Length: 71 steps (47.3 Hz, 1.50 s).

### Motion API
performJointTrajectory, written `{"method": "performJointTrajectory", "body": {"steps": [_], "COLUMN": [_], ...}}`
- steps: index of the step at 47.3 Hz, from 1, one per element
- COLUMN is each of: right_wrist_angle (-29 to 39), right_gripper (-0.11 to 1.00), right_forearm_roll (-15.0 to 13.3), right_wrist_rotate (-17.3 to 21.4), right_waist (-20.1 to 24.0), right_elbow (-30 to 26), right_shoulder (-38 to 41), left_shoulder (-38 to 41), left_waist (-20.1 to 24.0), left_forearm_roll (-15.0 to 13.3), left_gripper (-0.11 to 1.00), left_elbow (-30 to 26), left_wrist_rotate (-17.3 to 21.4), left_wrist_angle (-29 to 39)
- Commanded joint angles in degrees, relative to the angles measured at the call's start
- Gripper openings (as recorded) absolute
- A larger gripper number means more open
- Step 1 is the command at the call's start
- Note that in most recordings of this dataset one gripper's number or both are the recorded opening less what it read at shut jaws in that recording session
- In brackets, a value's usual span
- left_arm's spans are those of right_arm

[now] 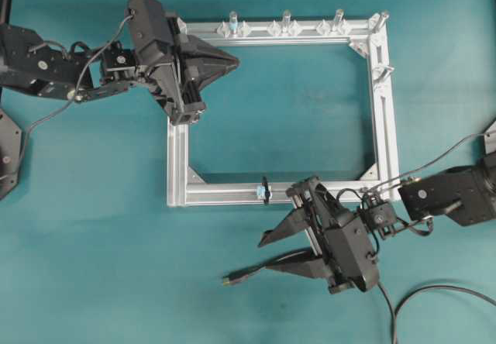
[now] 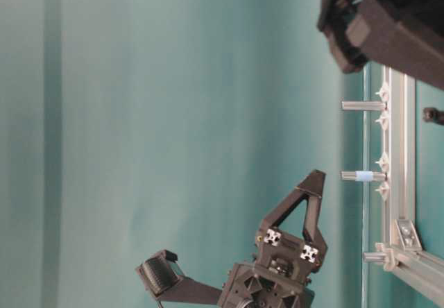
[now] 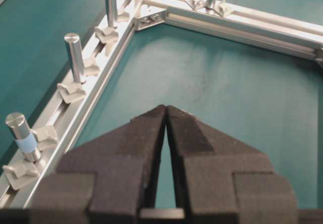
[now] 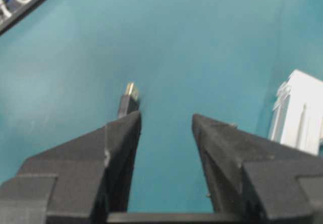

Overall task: Insert the wire through the string loop located in the center.
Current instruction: 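Lower the right gripper onto the black USB cable near its plug, then close the right gripper on the cable just behind the USB plug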

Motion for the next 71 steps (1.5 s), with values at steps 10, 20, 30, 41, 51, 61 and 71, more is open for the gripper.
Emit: {"method": "performJointTrajectory", "body": {"steps": [10,20,30,41,51,61,71], "right_wrist_angle": [-0.35,-0.26,-0.26,-0.26,0.62,3.96,5.1], "right_gripper": [0.5,0.5,0.5,0.5,0.5,0.5,0.5], "right_forearm_roll": [-0.09,-0.09,-0.09,-0.09,-0.09,-0.09,-0.09], "right_wrist_rotate": [0.0,0.09,0.09,0.09,0.09,0.09,0.09], "right_waist": [0.79,1.14,1.14,1.05,1.14,1.14,1.14], "right_elbow": [-1.67,-2.37,-3.6,-5.36,-5.63,-5.71,-5.63], "right_shoulder": [0.7,2.9,6.5,9.58,10.72,11.25,11.25], "left_shoulder": [-1.32,-1.32,-1.32,-1.32,-1.32,-1.32,-1.32], "left_waist": [-0.79,-1.32,-1.58,-1.93,-2.11,-2.37,-2.37], "left_forearm_roll": [0.18,0.18,0.18,0.18,0.18,0.18,0.18], "left_gripper": [0.1,0.1,0.1,0.1,0.1,0.1,0.1], "left_elbow": [-0.44,-0.18,0.09,0.09,0.09,0.09,0.09], "left_wrist_rotate": [-0.09,-0.18,-0.35,-0.44,-0.44,-0.44,-0.44], "left_wrist_angle": [-0.26,-0.26,-0.26,-0.18,2.37,3.25,3.25]}}
